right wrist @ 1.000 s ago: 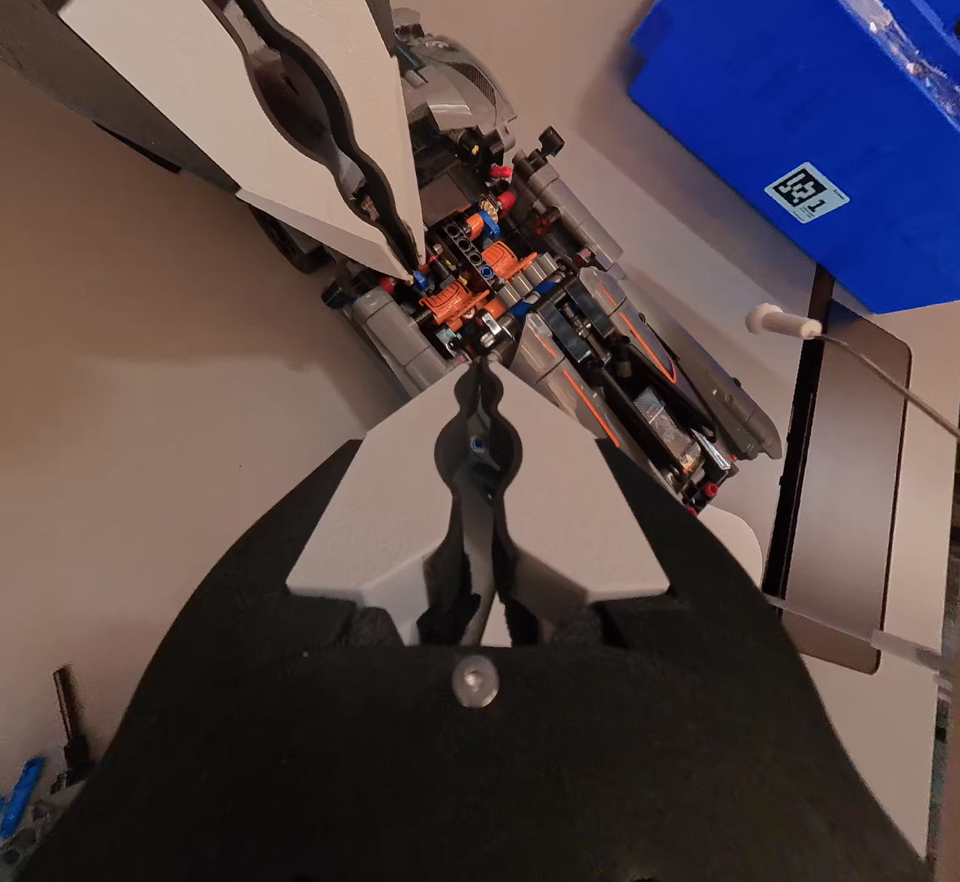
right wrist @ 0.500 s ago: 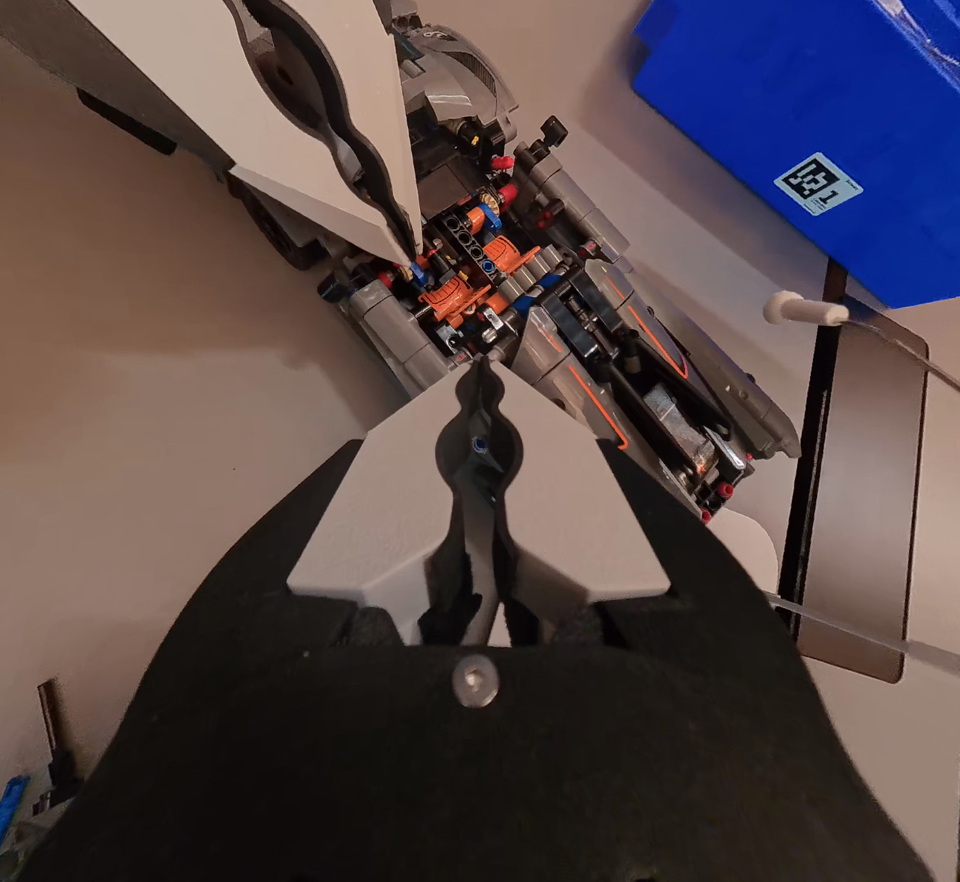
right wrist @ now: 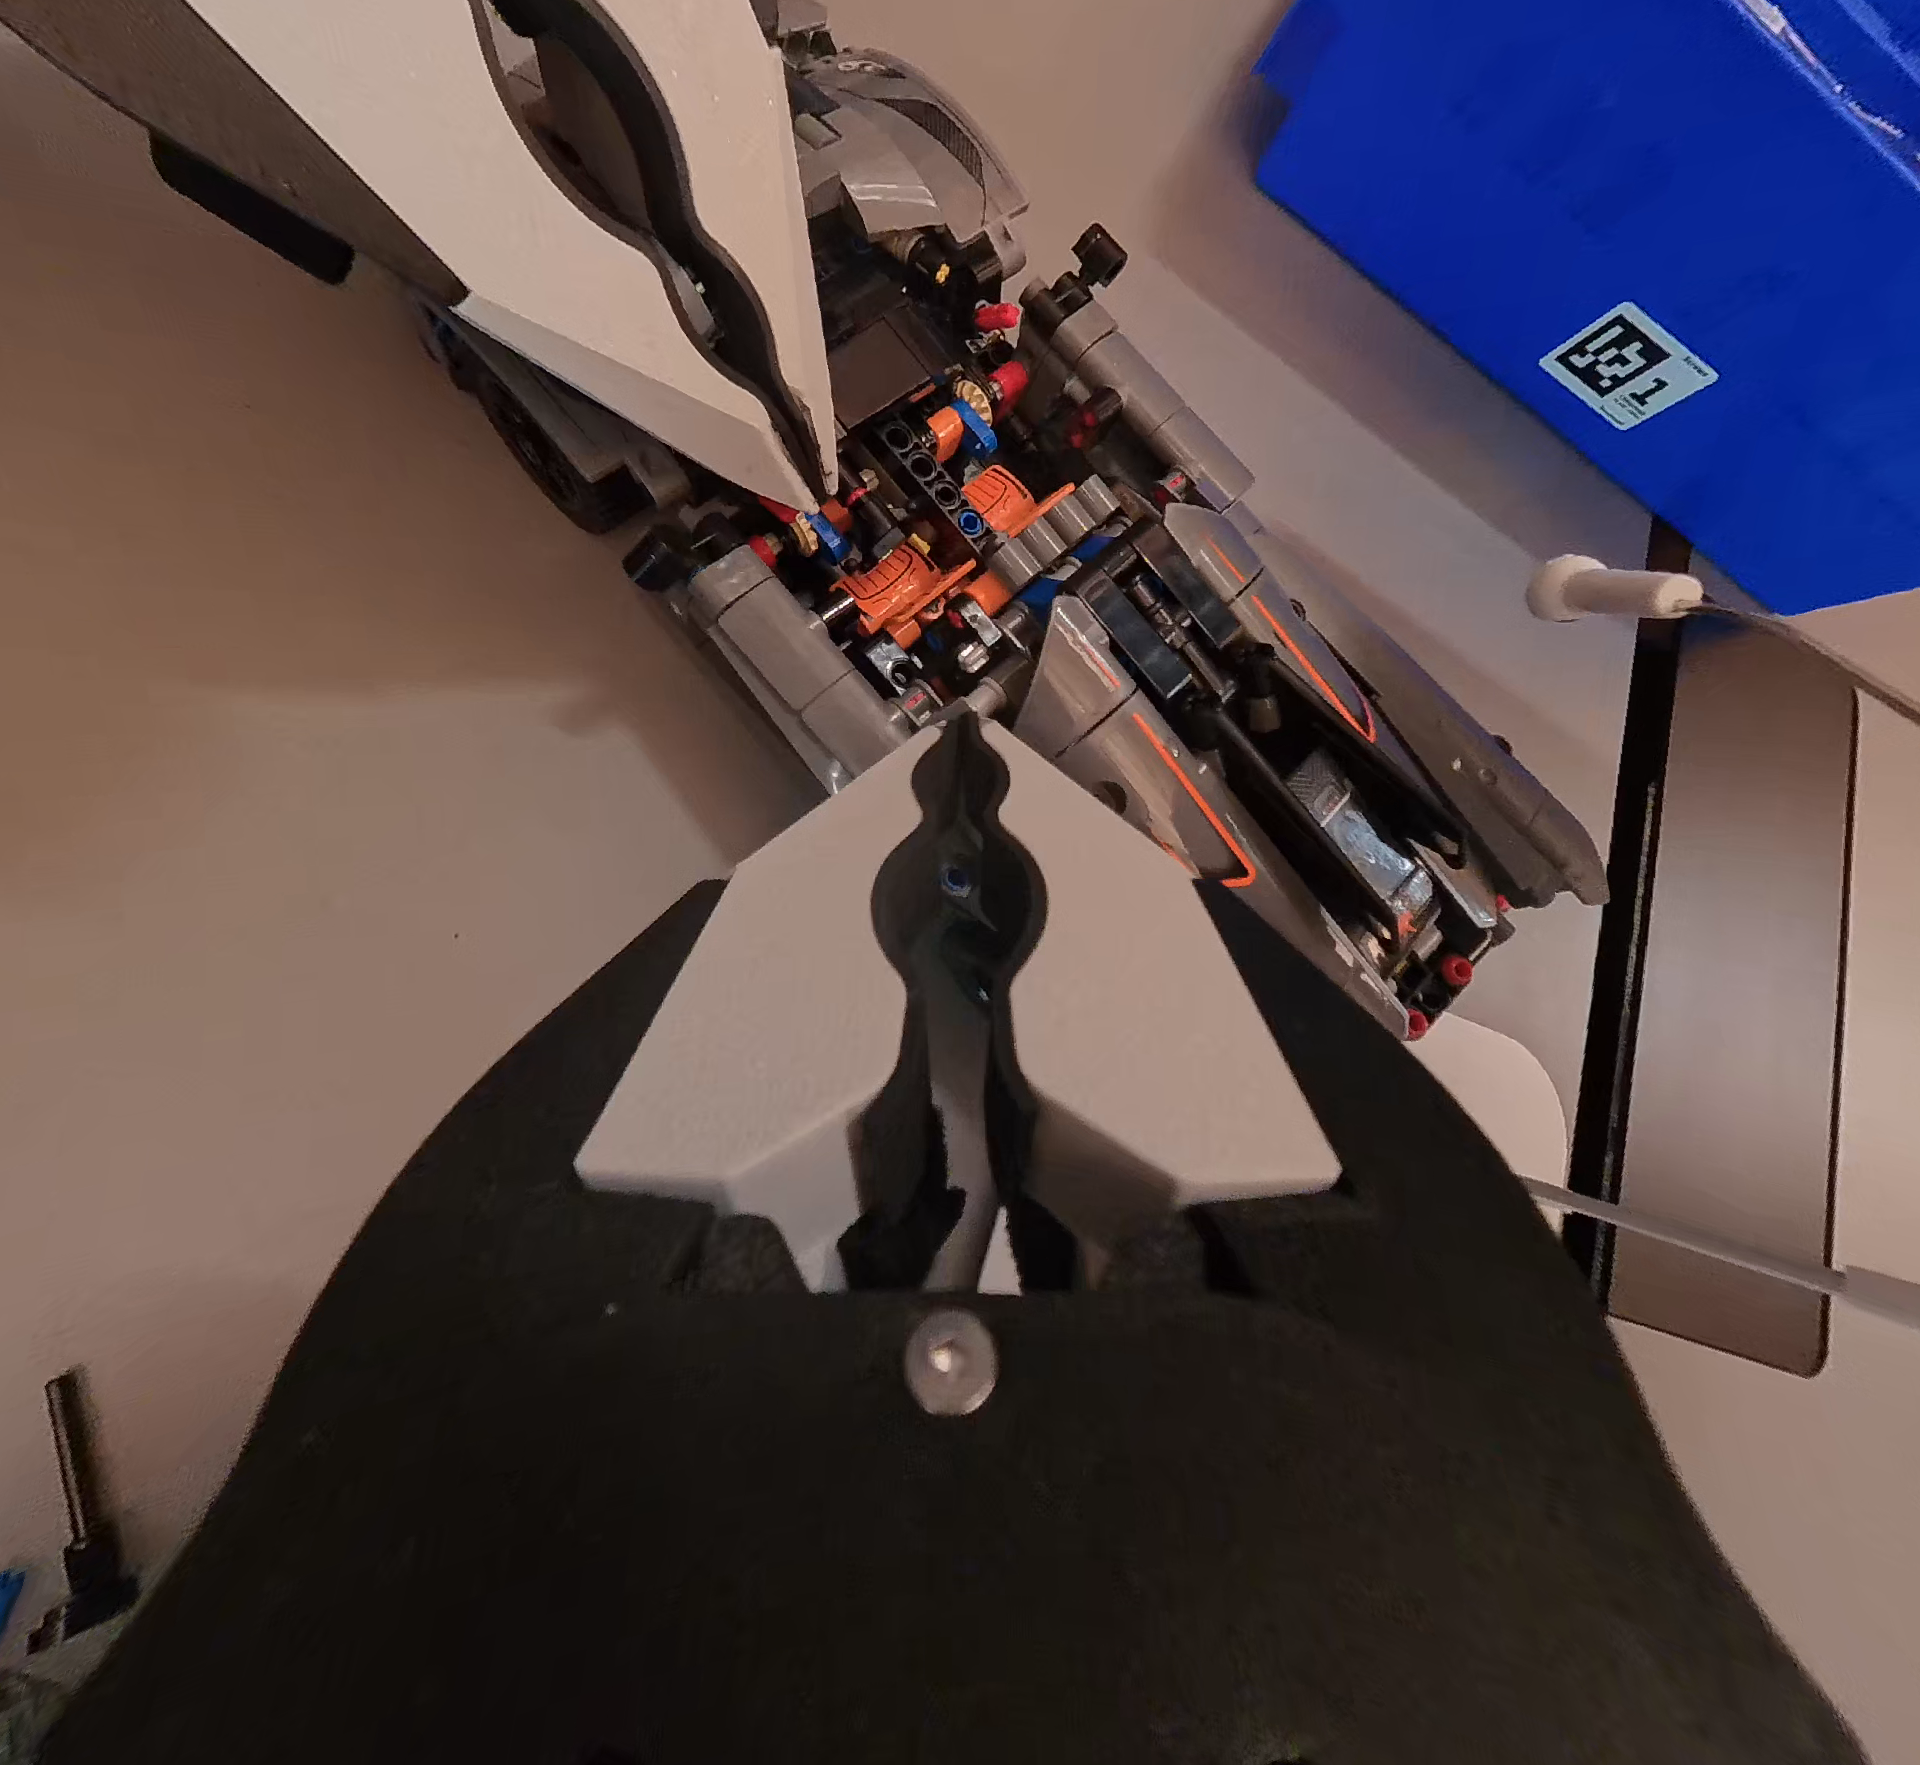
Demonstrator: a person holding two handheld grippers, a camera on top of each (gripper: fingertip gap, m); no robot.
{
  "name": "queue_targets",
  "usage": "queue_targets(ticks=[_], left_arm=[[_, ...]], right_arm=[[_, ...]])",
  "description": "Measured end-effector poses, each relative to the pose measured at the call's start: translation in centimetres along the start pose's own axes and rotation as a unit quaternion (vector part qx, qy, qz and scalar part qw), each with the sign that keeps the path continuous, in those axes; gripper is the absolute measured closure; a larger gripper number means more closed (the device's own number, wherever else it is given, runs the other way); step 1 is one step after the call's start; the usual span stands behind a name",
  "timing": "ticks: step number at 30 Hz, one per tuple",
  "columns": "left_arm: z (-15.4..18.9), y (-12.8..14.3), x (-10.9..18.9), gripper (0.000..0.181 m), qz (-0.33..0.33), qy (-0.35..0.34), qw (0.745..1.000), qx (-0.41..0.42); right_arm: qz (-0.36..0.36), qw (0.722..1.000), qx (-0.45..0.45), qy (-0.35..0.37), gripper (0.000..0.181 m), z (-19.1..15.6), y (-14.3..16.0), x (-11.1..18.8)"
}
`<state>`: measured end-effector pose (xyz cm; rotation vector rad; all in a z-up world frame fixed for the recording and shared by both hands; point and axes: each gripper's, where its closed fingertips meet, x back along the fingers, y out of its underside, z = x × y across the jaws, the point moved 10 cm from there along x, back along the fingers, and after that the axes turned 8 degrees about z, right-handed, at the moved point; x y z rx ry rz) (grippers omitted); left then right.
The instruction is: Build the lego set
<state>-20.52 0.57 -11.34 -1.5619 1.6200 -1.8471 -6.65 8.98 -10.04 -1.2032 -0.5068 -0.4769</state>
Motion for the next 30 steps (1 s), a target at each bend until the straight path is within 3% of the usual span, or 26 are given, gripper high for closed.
queue_targets(ticks=[27, 30], left_arm=[[0.1, 0.0, 0.1, 0.181, 0.004, -0.003, 1.000, -0.009], [0.7, -0.5, 0.2, 0.171, 0.023, 0.014, 0.999, -0.032]], right_arm=[[-0.079, 0.994, 0.075, 0.034, 0.181, -1.2, -1.4, -0.6], [-0.076, 0.994, 0.074, 0.031, 0.181, -1.3, -1.5, -0.6]])
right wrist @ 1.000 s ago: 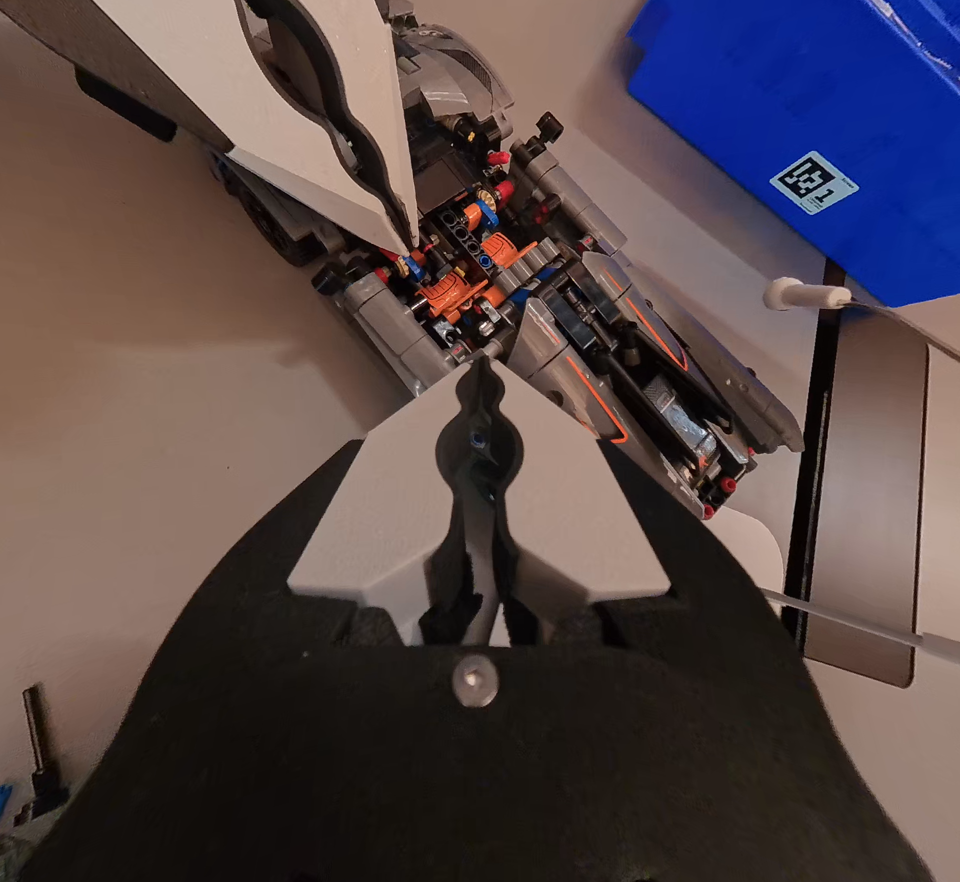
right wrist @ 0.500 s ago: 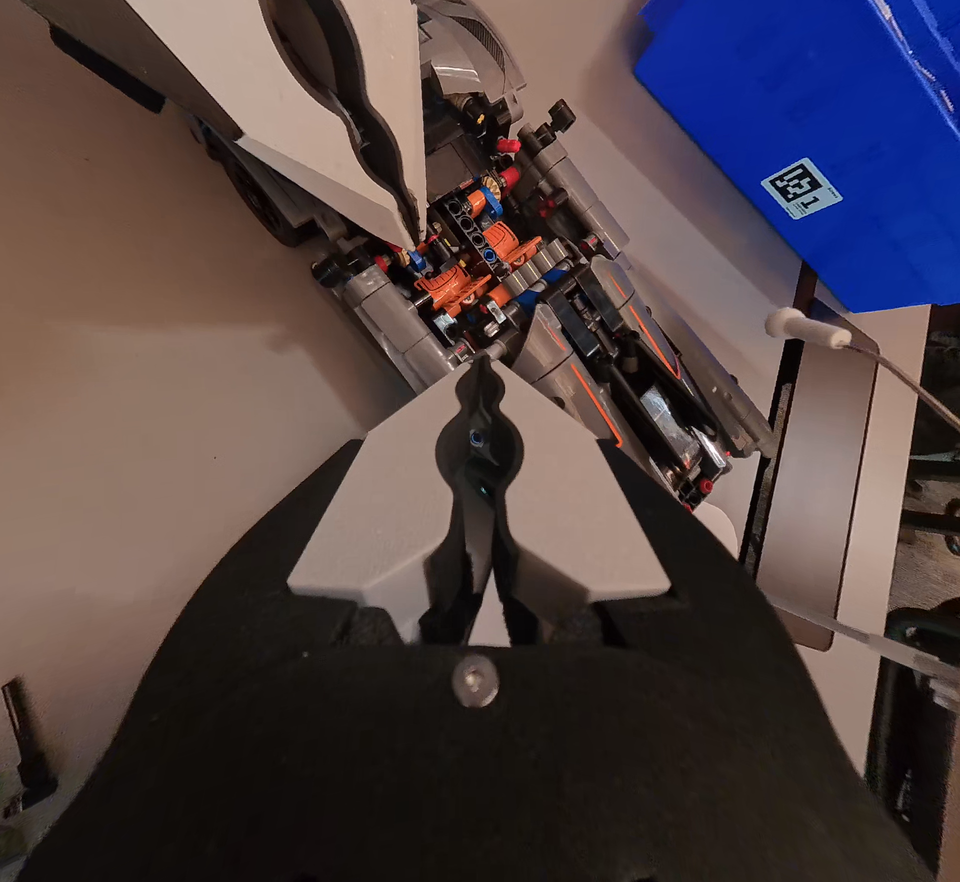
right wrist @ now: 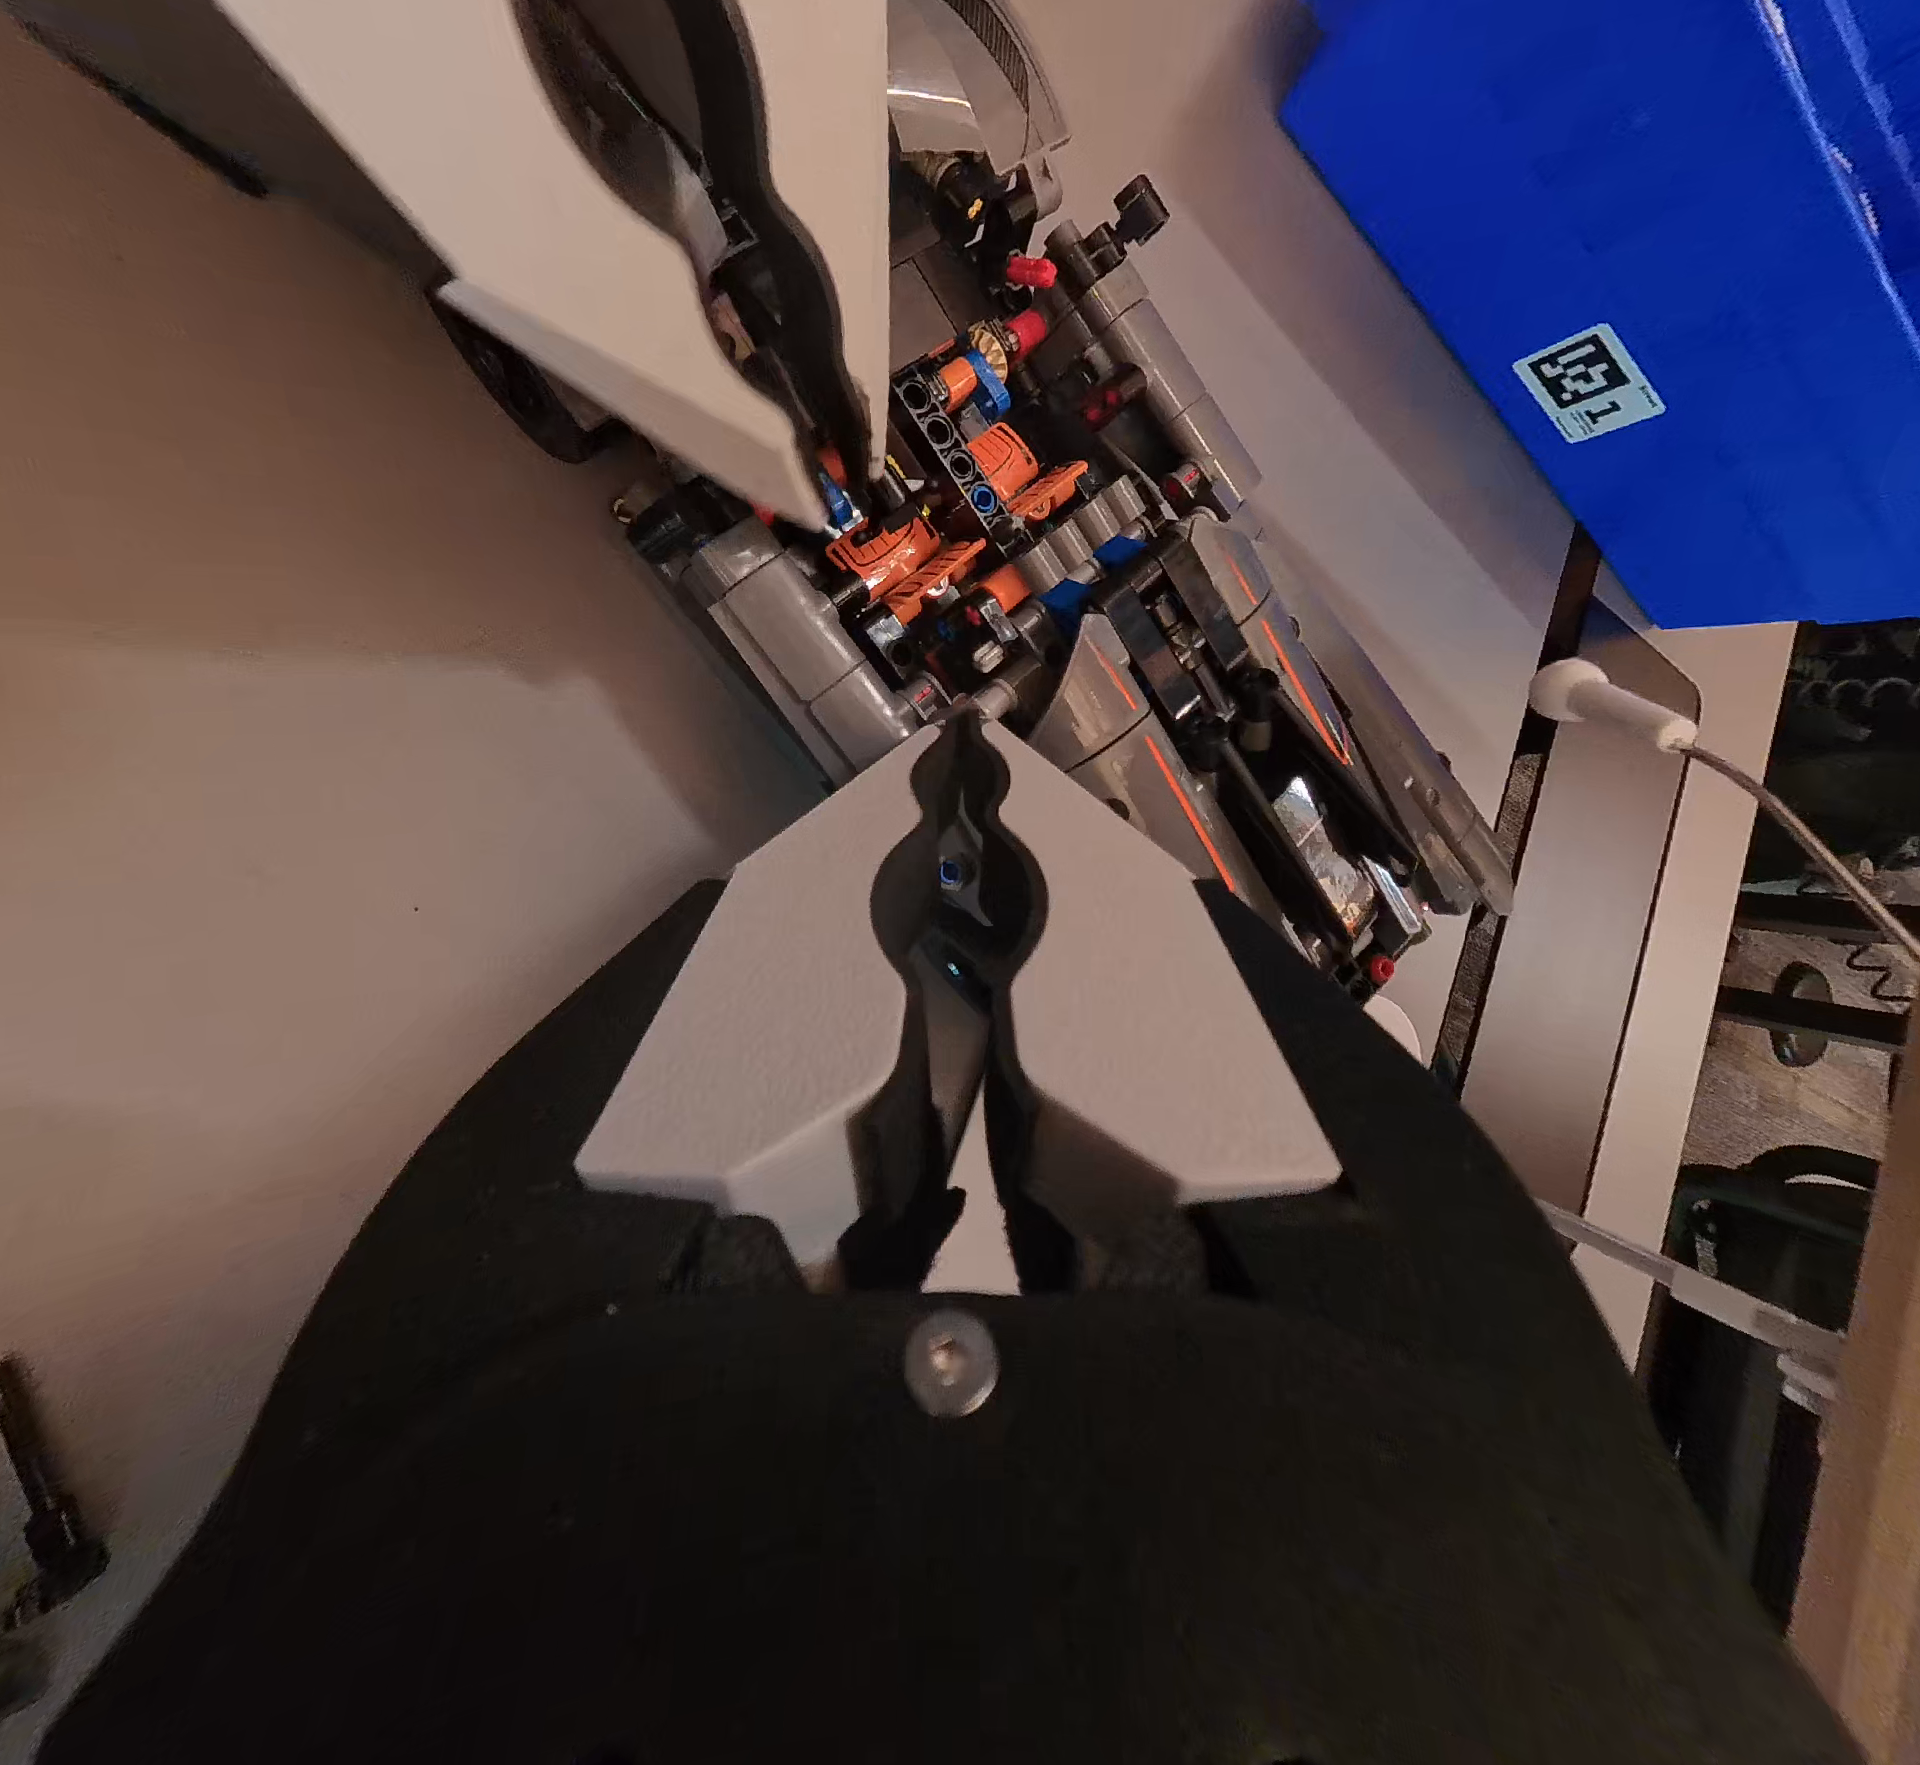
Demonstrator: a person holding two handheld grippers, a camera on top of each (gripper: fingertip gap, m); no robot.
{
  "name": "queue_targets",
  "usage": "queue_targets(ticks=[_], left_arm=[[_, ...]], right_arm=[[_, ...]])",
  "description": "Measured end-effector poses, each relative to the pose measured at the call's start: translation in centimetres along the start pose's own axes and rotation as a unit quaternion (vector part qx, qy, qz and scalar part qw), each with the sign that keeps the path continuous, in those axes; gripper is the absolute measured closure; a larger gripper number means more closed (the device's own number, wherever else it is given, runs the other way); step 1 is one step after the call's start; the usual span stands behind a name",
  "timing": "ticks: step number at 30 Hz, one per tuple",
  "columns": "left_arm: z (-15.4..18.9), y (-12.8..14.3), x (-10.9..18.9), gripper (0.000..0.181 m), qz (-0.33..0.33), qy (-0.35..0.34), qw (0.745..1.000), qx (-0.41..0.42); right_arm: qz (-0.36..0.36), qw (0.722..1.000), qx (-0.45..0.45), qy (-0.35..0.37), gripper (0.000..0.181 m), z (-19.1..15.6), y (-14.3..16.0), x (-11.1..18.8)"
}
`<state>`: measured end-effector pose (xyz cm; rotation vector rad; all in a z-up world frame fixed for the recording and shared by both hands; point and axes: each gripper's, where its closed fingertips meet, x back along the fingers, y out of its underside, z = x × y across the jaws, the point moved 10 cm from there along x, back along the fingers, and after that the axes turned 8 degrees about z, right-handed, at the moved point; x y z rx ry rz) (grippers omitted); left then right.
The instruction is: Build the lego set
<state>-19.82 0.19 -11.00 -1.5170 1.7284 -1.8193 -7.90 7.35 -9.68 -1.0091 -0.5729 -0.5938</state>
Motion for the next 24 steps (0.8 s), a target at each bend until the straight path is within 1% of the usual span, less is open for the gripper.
queue_targets(ticks=[3, 5, 6, 10, 11, 16, 19, 21, 24], left_arm=[[0.8, -0.7, 0.2, 0.157, 0.024, 0.014, 0.999, -0.027], [1.1, -0.2, -0.5, 0.140, -0.003, 0.031, 0.999, -0.021], [1.2, 0.0, -0.9, 0.133, -0.016, 0.029, 0.999, -0.026], [1.7, -0.2, -1.3, 0.151, -0.030, 0.003, 0.998, -0.058], [1.7, -0.2, -1.4, 0.151, -0.033, -0.001, 0.998, -0.060], [2.0, -0.2, -1.8, 0.152, -0.046, -0.013, 0.996, -0.080], [1.7, -0.1, -1.7, 0.153, -0.048, -0.021, 0.996, -0.071], [1.2, 0.1, -1.3, 0.146, -0.049, -0.022, 0.997, -0.055], [1.1, 0.2, -0.8, 0.148, -0.049, -0.012, 0.998, -0.045]], right_arm=[[0.005, 1.000, 0.001, -0.004, 0.181, -0.1, -0.2, -0.1], [0.005, 1.000, 0.002, -0.005, 0.181, -0.2, -0.3, -0.1], [0.005, 1.000, 0.001, -0.005, 0.181, -0.2, -0.3, -0.1], [0.008, 1.000, -0.002, -0.006, 0.181, -0.2, -0.3, -0.1], [0.008, 1.000, -0.002, -0.006, 0.181, -0.2, -0.3, -0.1], [0.010, 1.000, -0.003, -0.009, 0.181, -0.2, -0.4, -0.2], [0.012, 1.000, -0.002, -0.010, 0.181, -0.3, -0.5, -0.2], [0.013, 1.000, -0.001, -0.011, 0.181, -0.4, -0.5, -0.3], [0.014, 1.000, -0.001, -0.012, 0.181, -0.4, -0.6, -0.3]])
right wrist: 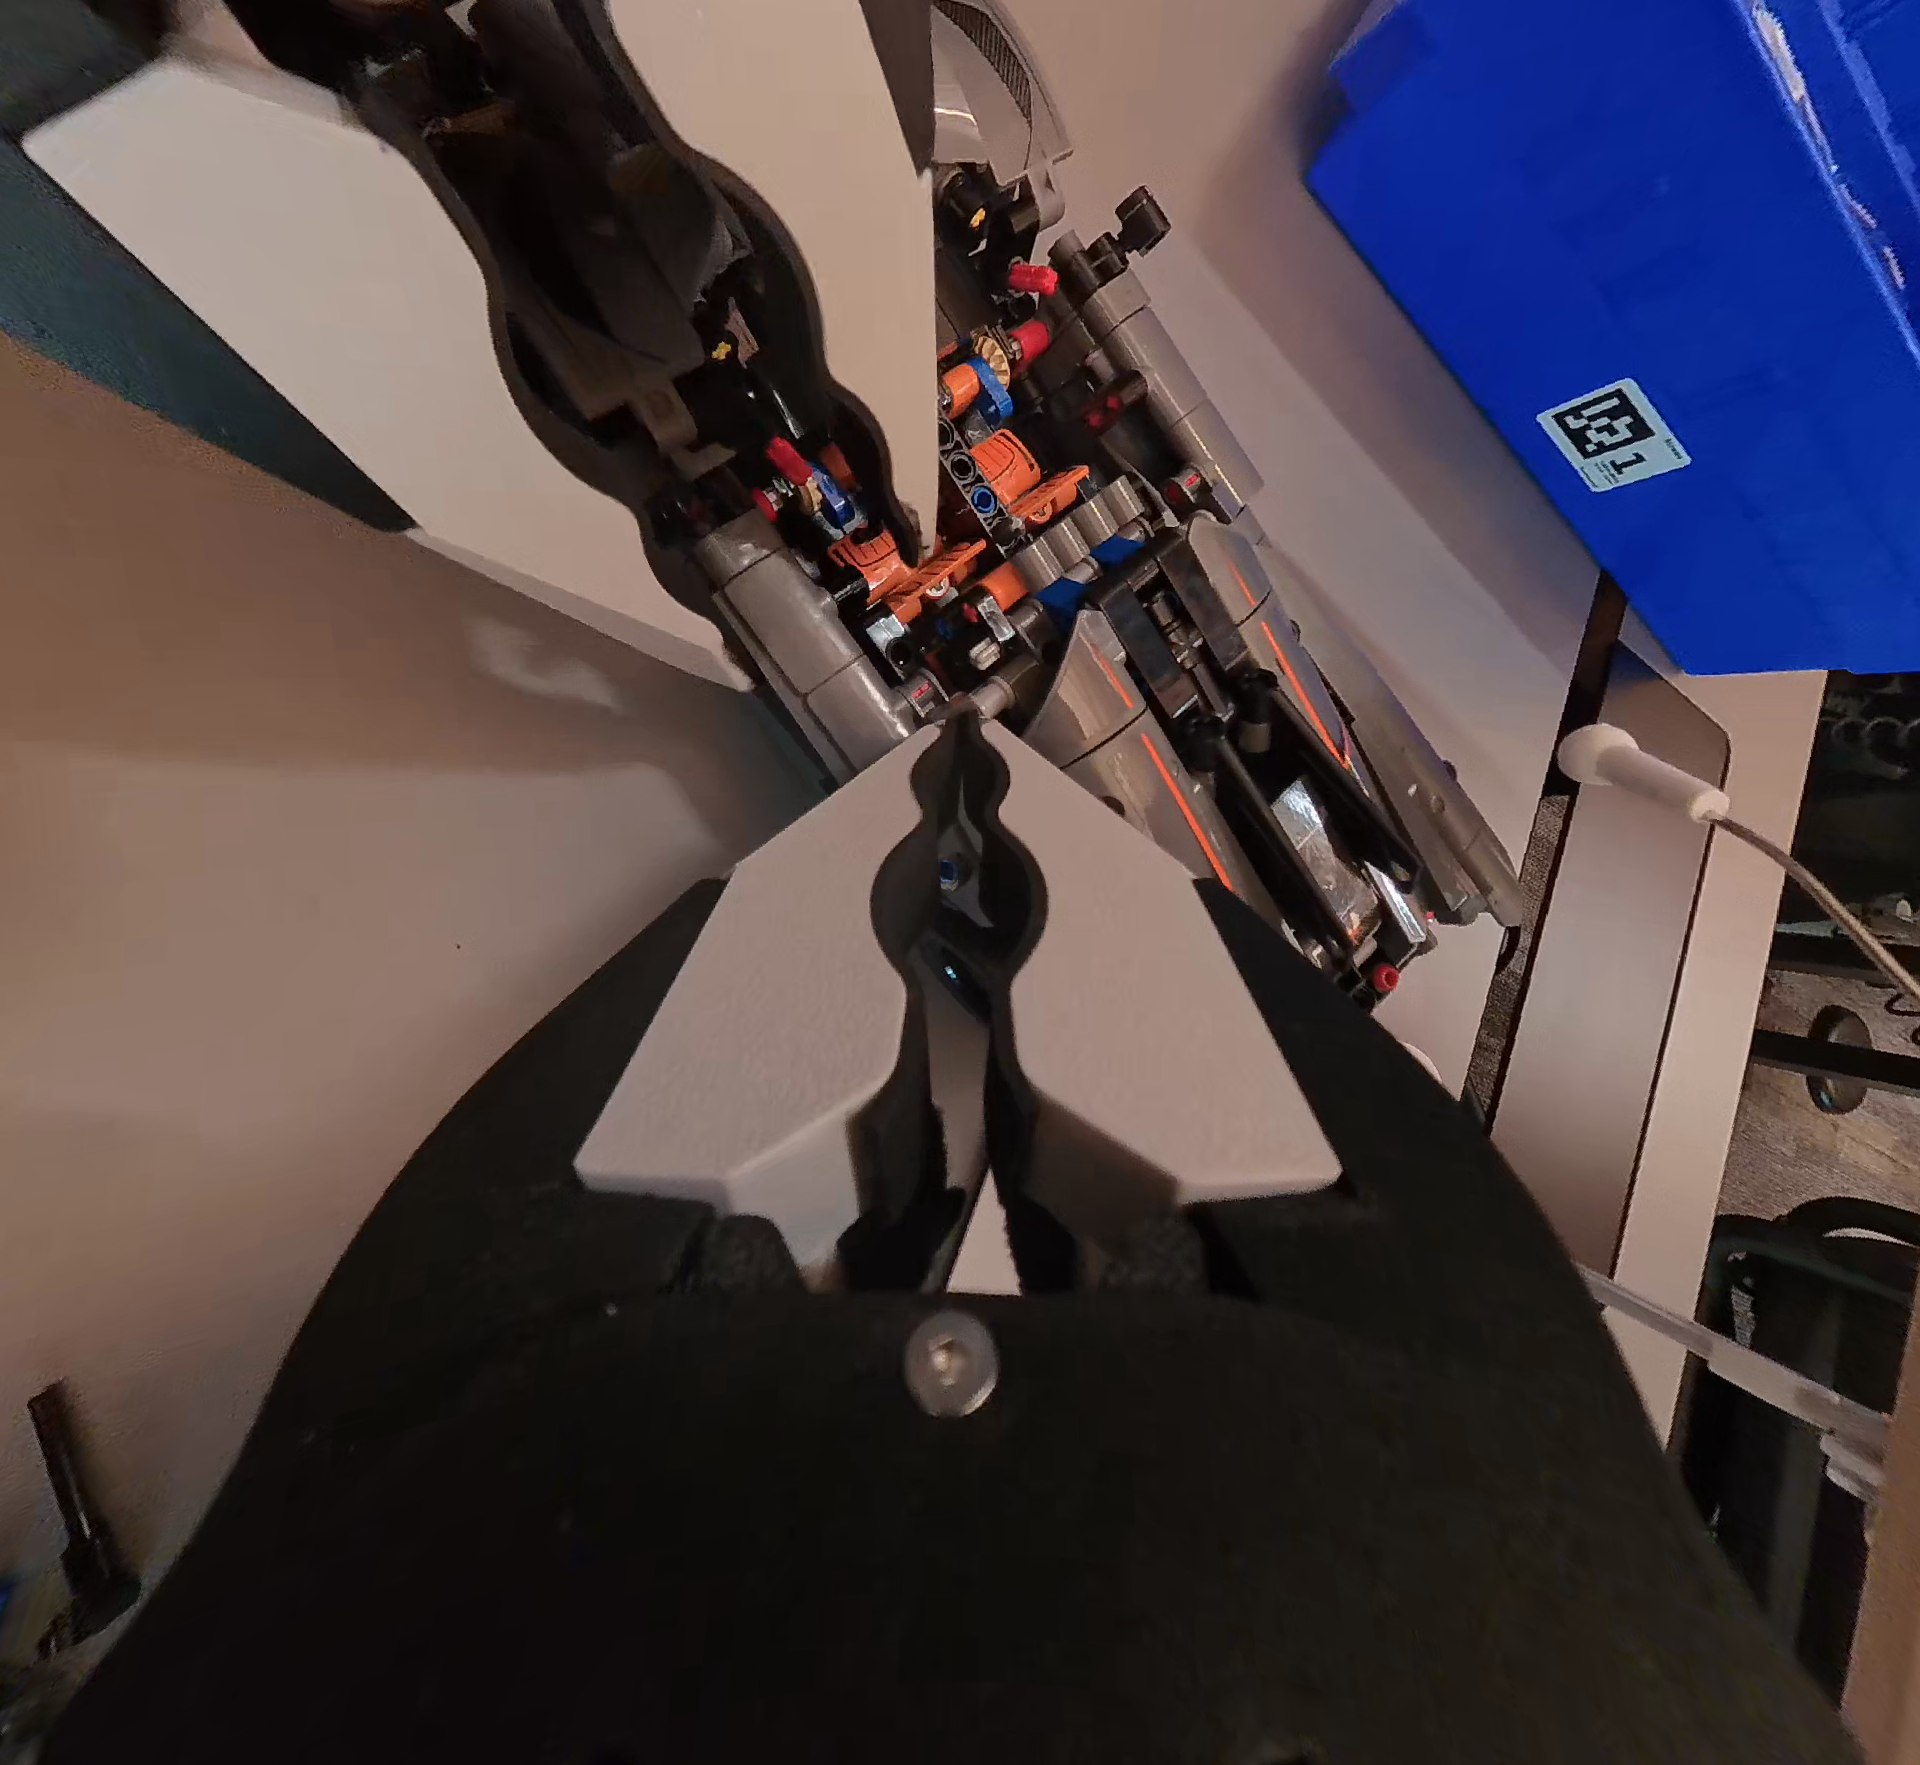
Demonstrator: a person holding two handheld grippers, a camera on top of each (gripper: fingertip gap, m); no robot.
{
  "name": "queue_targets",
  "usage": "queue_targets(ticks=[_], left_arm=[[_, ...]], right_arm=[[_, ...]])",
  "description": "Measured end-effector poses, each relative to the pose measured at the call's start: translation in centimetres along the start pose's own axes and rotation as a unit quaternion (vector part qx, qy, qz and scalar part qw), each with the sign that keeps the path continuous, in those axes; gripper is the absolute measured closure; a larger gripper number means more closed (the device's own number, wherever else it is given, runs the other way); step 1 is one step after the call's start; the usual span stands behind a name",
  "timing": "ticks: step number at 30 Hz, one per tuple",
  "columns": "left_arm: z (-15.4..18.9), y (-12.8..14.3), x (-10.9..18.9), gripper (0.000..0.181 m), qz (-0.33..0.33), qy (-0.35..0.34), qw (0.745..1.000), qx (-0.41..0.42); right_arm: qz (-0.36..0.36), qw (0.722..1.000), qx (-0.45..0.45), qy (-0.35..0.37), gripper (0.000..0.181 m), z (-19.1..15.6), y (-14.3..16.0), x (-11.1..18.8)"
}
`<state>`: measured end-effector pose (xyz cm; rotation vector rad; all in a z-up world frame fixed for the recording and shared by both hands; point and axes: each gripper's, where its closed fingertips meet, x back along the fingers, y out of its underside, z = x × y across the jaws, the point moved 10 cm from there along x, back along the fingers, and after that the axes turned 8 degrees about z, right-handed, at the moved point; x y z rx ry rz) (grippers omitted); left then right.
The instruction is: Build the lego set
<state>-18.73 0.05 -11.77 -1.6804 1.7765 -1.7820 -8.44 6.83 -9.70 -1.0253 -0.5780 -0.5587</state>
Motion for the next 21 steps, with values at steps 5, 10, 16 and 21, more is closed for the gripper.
queue_targets(ticks=[5, 10, 16, 21], left_arm=[[-0.02, 0.12, 0.15, 0.146, -0.020, -0.004, 1.000, 0.010], [0.20, 0.13, 0.33, 0.151, -0.025, 0.000, 1.000, 0.001], [0.34, 0.07, -0.06, 0.151, -0.031, 0.001, 0.999, -0.013], [0.51, -0.05, -0.42, 0.154, -0.037, 0.001, 0.999, -0.026]], right_arm=[[0.002, 1.000, 0.000, -0.001, 0.181, -0.04, -0.06, -0.04], [0.001, 1.000, 0.002, -0.002, 0.181, -0.11, -0.17, -0.10], [0.001, 1.000, 0.001, -0.002, 0.181, -0.10, -0.17, -0.10], [0.000, 1.000, 0.001, -0.002, 0.181, -0.12, -0.23, -0.12]])
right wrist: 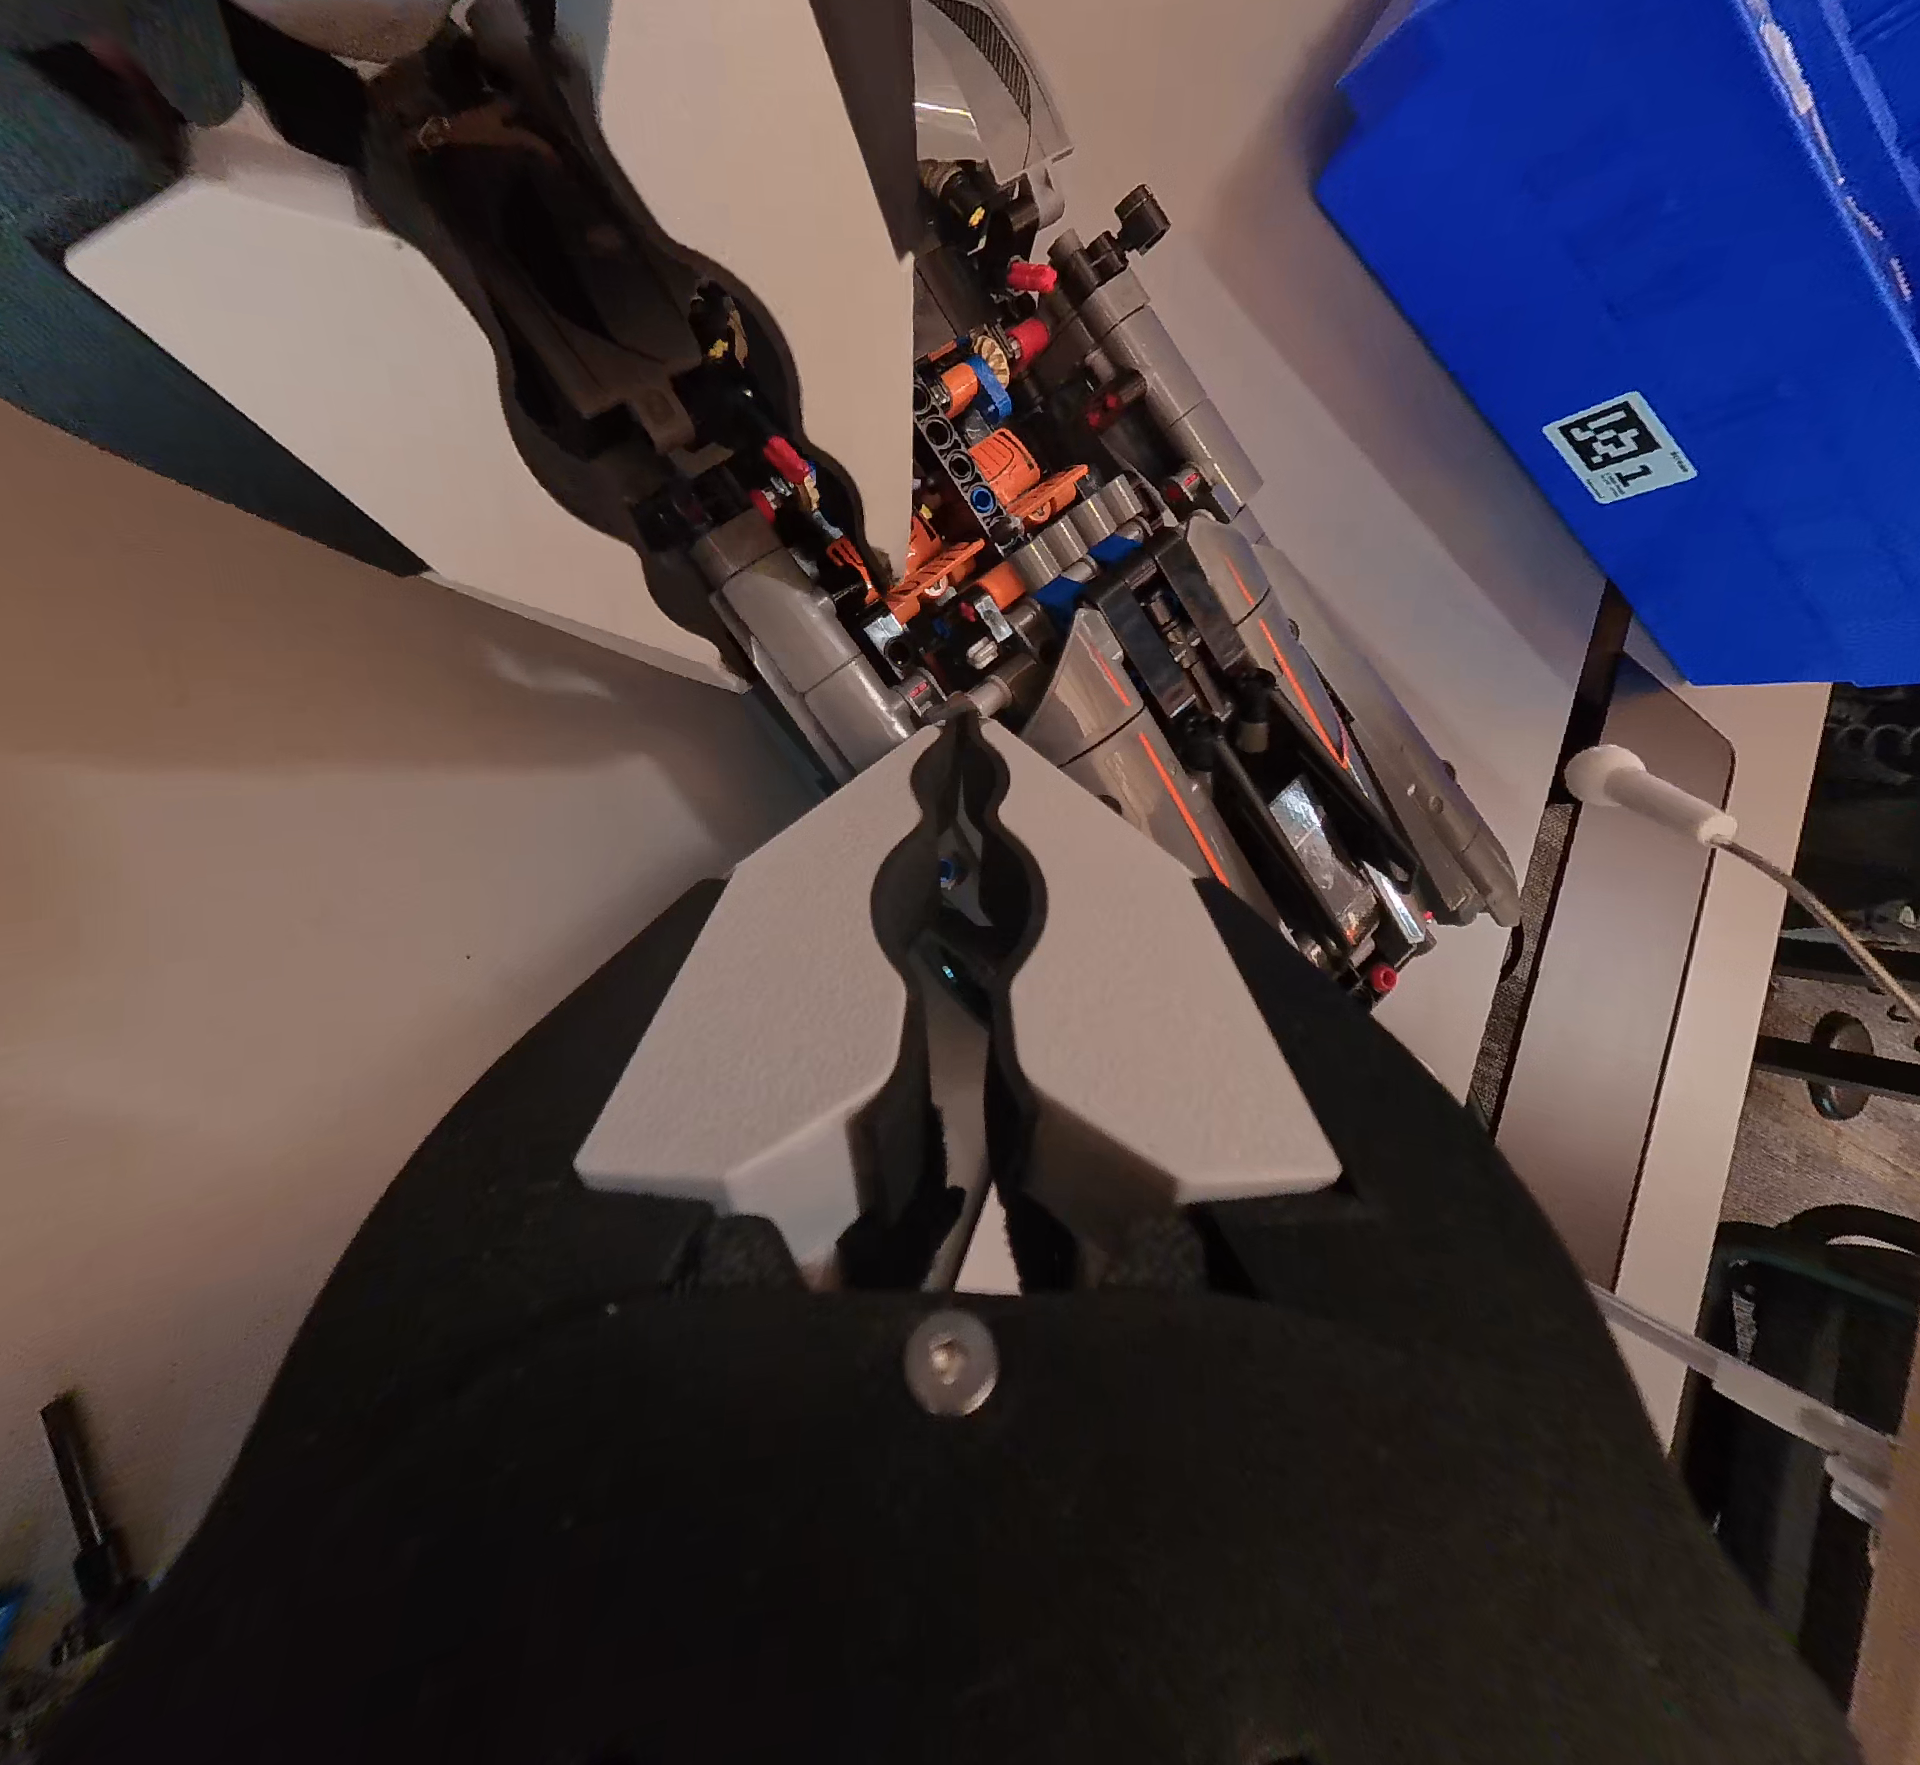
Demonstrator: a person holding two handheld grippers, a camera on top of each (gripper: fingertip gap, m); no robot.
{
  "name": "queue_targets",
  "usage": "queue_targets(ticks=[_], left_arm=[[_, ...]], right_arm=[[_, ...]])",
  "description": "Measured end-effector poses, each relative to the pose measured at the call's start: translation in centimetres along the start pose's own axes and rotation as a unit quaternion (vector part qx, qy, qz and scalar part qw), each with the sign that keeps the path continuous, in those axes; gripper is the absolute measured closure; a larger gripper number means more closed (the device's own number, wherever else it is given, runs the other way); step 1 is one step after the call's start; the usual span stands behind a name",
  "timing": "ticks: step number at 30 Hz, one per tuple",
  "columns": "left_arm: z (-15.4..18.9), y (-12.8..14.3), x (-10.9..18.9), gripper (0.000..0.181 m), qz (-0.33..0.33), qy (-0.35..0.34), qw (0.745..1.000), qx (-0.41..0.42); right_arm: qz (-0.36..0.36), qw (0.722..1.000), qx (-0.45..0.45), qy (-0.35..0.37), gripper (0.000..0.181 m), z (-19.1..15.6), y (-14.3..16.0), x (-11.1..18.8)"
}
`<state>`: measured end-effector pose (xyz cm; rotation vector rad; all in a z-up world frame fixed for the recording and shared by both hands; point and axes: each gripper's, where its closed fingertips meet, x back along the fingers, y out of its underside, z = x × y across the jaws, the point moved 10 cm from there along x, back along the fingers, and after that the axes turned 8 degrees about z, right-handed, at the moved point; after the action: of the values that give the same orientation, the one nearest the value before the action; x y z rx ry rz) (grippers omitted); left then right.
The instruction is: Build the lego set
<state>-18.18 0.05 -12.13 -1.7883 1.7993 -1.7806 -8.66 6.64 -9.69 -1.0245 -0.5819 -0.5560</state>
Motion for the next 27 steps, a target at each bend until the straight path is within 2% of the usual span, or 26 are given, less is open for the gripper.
queue_targets(ticks=[27], left_arm=[[1.1, 0.7, -0.3, 0.155, 0.036, -0.045, 0.992, -0.116]], right_arm=[[-0.007, 1.000, 0.001, 0.002, 0.181, 0.0, 0.0, 0.0]])
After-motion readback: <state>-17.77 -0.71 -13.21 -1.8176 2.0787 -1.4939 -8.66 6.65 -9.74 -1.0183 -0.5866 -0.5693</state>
